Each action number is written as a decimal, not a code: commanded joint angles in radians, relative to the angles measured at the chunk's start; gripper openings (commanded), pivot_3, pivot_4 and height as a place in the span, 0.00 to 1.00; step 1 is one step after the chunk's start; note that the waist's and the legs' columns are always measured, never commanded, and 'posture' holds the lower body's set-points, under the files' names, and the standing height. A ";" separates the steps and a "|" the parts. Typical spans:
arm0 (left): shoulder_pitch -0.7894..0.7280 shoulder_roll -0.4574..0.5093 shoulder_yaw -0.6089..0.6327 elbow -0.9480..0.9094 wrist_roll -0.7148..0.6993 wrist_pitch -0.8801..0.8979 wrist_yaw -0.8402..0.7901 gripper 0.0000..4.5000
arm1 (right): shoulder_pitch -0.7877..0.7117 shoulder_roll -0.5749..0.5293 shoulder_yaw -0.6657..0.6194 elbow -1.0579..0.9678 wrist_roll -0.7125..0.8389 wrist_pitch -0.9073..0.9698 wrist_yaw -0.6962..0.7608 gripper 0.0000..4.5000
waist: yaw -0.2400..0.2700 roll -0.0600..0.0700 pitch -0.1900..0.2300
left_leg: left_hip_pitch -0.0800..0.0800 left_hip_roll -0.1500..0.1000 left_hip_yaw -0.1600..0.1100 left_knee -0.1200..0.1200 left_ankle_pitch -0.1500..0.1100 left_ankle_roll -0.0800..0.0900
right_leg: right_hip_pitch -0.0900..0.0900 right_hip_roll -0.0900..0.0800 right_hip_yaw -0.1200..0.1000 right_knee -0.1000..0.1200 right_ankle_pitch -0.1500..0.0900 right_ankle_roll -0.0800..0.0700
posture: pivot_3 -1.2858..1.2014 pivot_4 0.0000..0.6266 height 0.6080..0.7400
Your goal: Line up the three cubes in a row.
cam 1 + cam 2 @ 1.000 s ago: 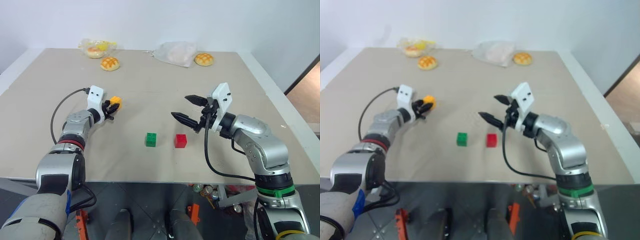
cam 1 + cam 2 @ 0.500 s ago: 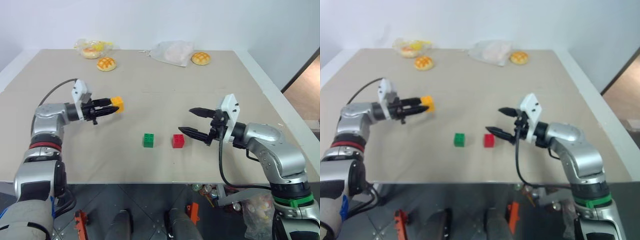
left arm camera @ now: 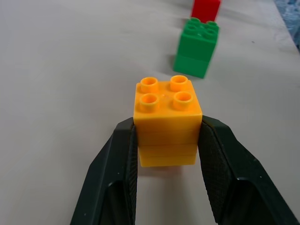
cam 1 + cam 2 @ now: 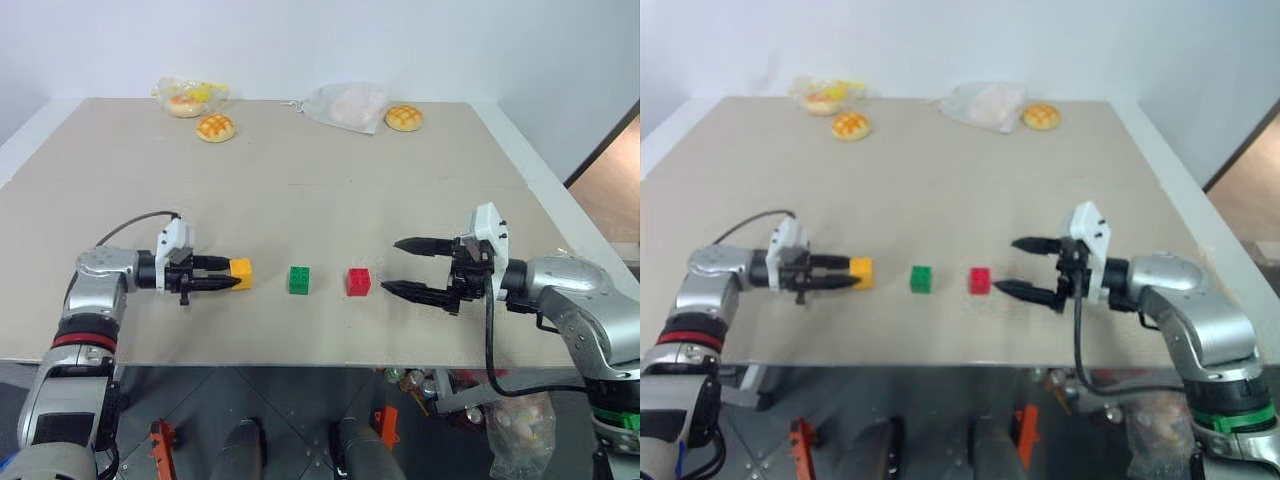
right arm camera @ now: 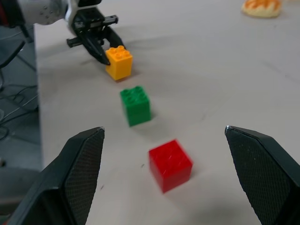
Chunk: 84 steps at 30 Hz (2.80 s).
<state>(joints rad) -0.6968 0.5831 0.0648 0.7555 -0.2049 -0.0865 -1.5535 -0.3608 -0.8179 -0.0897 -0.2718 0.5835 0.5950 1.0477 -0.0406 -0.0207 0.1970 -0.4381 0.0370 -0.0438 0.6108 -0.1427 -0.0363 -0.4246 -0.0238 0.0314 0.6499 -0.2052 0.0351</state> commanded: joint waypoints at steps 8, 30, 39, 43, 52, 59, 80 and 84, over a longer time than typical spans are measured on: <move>-0.045 -0.075 0.004 0.078 -0.020 -0.139 0.069 0.28 | 0.004 -0.008 -0.022 -0.007 -0.007 -0.029 -0.014 0.95 | 0.000 0.000 0.000 | 0.000 0.000 0.001 0.002 0.000 0.000 | 0.000 0.000 0.000 0.000 0.001 0.001 | 0.52 0.24 1.00; -0.004 0.022 0.037 0.043 -0.072 -0.099 0.037 0.28 | -0.047 -0.002 0.012 0.054 -0.027 -0.046 0.017 0.95 | -0.002 0.000 0.000 | -0.001 0.000 0.001 0.003 0.000 0.000 | 0.000 0.000 0.000 0.000 0.001 0.001 | 0.52 0.24 1.00; 0.037 -0.019 0.012 0.001 -0.066 -0.100 0.056 0.28 | -0.047 0.005 0.013 0.053 -0.035 -0.045 0.018 0.95 | -0.001 0.000 0.000 | -0.001 0.000 0.000 0.003 0.000 0.000 | 0.000 0.000 0.000 0.000 0.001 0.001 | 0.52 0.24 1.00; 0.025 -0.014 0.012 0.033 -0.059 -0.109 0.062 0.28 | -0.041 0.001 0.006 0.047 -0.033 -0.042 0.017 0.95 | -0.001 0.000 0.000 | 0.000 0.000 0.001 0.003 0.000 0.000 | 0.000 0.000 0.000 0.000 0.001 0.001 | 0.52 0.24 1.00; 0.002 -0.012 0.008 0.080 -0.049 -0.114 0.057 0.66 | -0.034 -0.004 -0.001 0.049 -0.040 -0.042 0.005 0.95 | -0.001 0.000 0.000 | 0.000 0.000 0.001 0.003 0.000 0.000 | 0.000 0.000 0.000 0.000 0.001 0.001 | 0.52 0.24 1.00; 0.022 0.016 0.024 0.051 -0.055 -0.129 0.067 0.98 | -0.034 -0.003 0.000 0.052 -0.044 -0.043 0.002 0.95 | -0.001 0.000 0.000 | -0.001 0.000 0.001 0.003 0.000 0.000 | 0.000 0.000 0.000 0.000 0.001 0.001 | 0.52 0.24 1.00; 0.460 0.239 0.271 -0.640 -0.283 0.585 0.427 0.98 | 0.015 -0.012 -0.028 0.188 -0.087 -0.092 -0.004 0.95 | 0.017 0.000 0.000 | 0.000 0.015 0.025 0.001 0.000 -0.001 | -0.001 -0.004 -0.003 -0.001 -0.001 -0.003 | 0.52 0.24 1.00; 0.513 0.203 0.267 -0.712 -0.298 0.594 0.474 0.98 | 0.009 0.012 -0.015 0.202 -0.099 -0.100 -0.015 0.95 | 0.017 -0.001 0.000 | 0.000 0.016 0.026 0.001 -0.002 -0.002 | -0.002 -0.001 -0.002 -0.001 -0.002 -0.003 | 0.52 0.24 1.00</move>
<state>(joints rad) -0.1906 0.7908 0.3051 0.0914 -0.4820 0.5102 -1.0979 -0.3398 -0.8117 -0.0947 -0.0685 0.4852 0.5127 1.0372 -0.0240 -0.0213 0.1967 -0.4377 0.0539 -0.0182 0.6115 -0.1446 -0.0386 -0.4267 -0.0246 0.0292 0.6490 -0.2071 0.0321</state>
